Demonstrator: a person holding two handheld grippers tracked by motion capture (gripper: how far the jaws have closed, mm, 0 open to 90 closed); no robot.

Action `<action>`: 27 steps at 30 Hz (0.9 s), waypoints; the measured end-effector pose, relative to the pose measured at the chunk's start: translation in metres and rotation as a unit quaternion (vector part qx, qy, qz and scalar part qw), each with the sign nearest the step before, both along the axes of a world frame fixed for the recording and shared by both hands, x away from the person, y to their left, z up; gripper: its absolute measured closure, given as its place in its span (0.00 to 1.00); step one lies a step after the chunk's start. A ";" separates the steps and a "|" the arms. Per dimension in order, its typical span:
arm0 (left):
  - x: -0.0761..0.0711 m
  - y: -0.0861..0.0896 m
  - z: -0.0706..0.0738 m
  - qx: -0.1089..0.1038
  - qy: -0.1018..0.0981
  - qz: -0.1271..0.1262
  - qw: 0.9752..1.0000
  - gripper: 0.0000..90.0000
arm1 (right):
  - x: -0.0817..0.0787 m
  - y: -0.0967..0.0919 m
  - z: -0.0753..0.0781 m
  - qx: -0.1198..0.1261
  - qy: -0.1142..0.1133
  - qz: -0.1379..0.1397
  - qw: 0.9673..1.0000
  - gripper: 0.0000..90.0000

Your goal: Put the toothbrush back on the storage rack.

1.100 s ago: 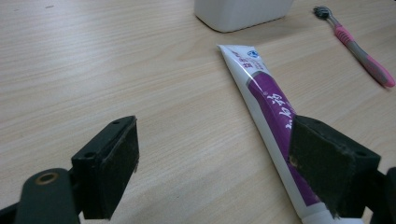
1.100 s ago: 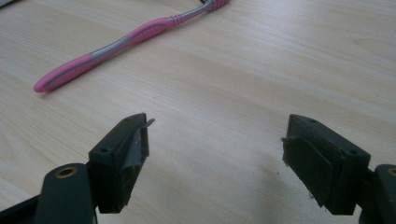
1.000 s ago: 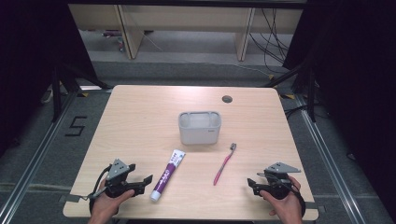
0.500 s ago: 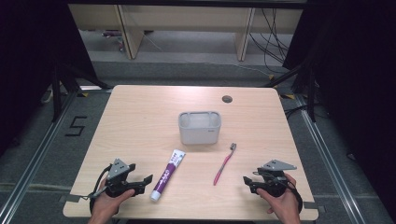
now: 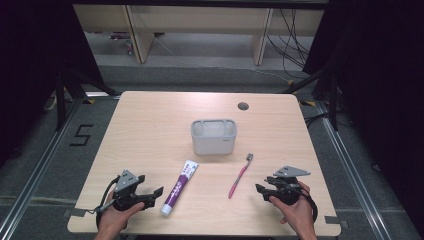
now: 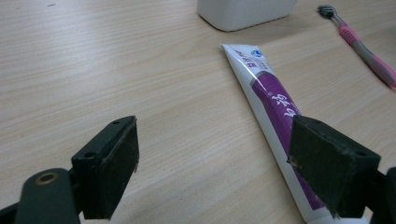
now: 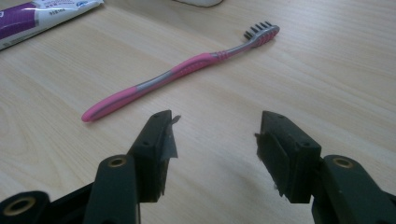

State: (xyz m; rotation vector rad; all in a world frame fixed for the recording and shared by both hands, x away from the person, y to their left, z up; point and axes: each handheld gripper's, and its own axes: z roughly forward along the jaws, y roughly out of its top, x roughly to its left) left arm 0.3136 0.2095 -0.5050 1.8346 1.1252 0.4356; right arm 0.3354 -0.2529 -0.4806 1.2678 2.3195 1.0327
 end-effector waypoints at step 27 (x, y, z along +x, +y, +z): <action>0.000 0.001 0.000 -0.002 -0.001 -0.003 1.000 0.18 | 0.054 0.064 0.007 -0.059 0.104 -0.024 0.993 0.33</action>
